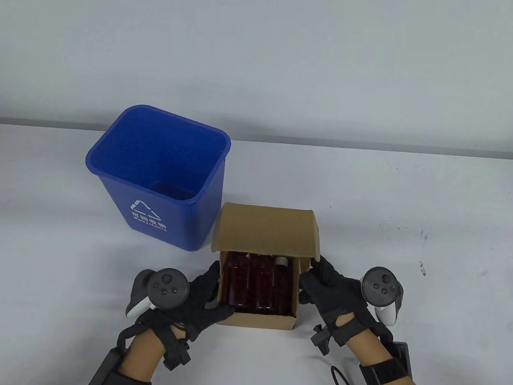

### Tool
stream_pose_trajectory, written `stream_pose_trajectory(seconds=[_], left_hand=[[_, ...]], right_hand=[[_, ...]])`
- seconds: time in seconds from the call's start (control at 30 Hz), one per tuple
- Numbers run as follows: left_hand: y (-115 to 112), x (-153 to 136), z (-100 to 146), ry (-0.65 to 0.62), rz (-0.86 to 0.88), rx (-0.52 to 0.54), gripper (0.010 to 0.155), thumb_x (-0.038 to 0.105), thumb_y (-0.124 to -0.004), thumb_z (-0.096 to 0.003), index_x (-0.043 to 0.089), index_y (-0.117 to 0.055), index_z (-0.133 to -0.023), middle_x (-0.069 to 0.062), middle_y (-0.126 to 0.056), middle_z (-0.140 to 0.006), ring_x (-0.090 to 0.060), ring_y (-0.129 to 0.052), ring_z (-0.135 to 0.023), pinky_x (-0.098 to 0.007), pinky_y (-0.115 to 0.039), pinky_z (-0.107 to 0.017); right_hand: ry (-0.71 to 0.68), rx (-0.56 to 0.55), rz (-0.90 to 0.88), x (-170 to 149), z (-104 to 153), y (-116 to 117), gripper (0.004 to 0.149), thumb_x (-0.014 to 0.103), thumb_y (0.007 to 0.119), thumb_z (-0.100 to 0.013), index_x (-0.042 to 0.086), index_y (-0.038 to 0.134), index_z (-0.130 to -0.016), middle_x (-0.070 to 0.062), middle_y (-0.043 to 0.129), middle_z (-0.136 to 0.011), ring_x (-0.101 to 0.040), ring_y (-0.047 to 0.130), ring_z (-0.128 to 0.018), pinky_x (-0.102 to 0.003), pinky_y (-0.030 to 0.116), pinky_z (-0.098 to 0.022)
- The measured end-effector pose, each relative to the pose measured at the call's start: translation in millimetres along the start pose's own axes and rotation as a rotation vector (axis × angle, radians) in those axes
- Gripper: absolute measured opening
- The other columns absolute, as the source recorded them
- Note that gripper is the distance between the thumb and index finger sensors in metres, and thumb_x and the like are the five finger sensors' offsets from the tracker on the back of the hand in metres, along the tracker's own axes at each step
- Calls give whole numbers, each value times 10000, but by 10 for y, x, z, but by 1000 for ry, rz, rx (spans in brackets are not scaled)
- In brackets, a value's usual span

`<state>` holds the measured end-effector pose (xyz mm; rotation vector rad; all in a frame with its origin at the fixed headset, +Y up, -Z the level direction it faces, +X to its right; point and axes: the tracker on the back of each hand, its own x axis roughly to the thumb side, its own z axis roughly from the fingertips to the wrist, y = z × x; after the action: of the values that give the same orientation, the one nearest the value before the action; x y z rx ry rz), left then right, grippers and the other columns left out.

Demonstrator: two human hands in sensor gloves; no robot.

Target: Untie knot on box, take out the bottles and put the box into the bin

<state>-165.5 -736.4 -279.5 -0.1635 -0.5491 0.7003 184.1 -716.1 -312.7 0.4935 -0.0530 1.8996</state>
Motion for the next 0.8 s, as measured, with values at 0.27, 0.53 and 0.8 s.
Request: stream_pose_trajectory(seconds=[0.27,0.53,0.8], left_hand=[[-5,21,-11,3,-29,2,985,628,-759,-457,123,-235,-1121,-214,-704,-954,-532,-898,-777,-650,-719,-599],[-28,41,-26,14,-46,3,996,644,-745,-453,122,-220,-1119,-211,-702,-964,-532,-890,-785,-653,-711,-601],[-43,104,-10,35,-107,28,1006,667,-735,-448,111,-232,-1120,-208,-711,-964,-530,-896,-777,-649,-720,-594]], right_hand=[[-24,-73,-28,56,-50,-49,737,542,662,-496,-24,592,-962,-179,893,-768,-300,1071,-348,-459,887,-297],[-95,-73,33,154,-48,-48,732,530,668,-498,-3,549,-986,-202,792,-888,-305,1056,-443,-471,870,-344],[-159,-33,204,281,27,-63,704,515,678,-501,10,584,-983,-209,783,-894,-339,1029,-529,-511,841,-391]])
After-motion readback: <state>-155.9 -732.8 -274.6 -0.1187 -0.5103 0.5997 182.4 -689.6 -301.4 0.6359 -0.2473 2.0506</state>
